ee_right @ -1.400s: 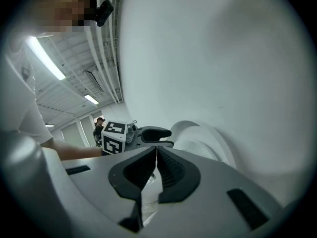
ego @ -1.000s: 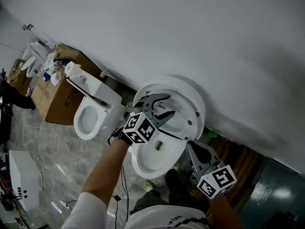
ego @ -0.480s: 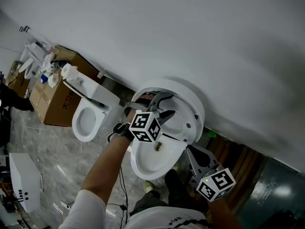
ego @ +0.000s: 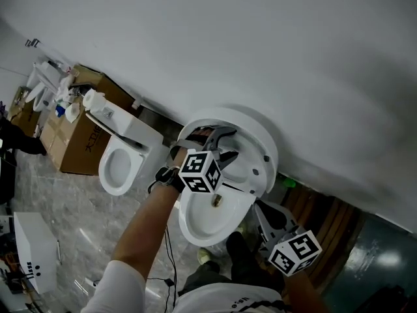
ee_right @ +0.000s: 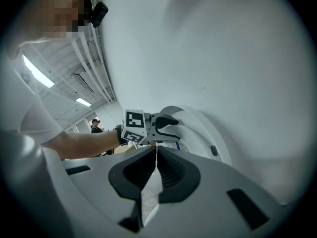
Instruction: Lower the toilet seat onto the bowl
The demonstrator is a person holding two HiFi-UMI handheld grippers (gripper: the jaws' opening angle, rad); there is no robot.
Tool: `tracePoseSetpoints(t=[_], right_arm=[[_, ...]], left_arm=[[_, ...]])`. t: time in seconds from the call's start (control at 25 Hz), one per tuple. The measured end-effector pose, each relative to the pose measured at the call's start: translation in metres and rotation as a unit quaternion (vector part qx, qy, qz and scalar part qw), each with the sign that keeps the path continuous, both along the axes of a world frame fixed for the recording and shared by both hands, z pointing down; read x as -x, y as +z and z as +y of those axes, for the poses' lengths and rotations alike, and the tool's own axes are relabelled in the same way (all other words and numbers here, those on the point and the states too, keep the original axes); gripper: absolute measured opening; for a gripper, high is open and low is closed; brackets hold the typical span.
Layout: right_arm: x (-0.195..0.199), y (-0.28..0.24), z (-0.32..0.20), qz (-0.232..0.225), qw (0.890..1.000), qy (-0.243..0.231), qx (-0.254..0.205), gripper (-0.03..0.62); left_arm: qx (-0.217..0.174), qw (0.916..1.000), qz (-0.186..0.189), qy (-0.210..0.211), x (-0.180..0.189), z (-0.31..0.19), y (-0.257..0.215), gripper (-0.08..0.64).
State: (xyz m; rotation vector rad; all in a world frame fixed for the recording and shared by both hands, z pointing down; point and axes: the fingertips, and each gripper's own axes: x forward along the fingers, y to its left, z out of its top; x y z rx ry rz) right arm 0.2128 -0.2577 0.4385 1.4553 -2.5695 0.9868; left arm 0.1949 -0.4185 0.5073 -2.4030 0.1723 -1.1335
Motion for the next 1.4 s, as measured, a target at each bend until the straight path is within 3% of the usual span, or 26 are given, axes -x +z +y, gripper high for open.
tracePoseSetpoints(t=[0.2,0.52,0.88,1.2,1.32,1.4], right_arm=[[0.004,0.000,0.006,-0.014,1.000,0.002,-0.002,0.017],[0.018,0.000,0.029,-0.017,1.000,-0.008,-0.002,0.017],[0.039,0.000,0.060,-0.018,1.000,-0.003,0.000,0.017],[0.056,-0.008,0.095,-0.011,1.000,0.011,-0.008,0.017],[0.052,-0.008,0.107,-0.011,1.000,0.025,-0.008,0.017],[0.049,-0.008,0.115,-0.012,0.999,0.034,-0.007,0.017]], left_arm=[[-0.007,0.9997,0.022,-0.007,0.014,0.025,-0.008,0.264],[-0.013,0.9997,0.022,-0.002,0.041,0.073,-0.017,0.262],[0.000,0.9994,-0.012,0.032,0.080,0.133,-0.014,0.259],[0.007,0.9976,-0.028,0.062,0.090,0.167,-0.008,0.265],[0.026,0.9965,-0.039,0.069,0.093,0.176,0.000,0.187],[0.039,0.9950,-0.051,0.076,0.099,0.187,0.003,0.176]])
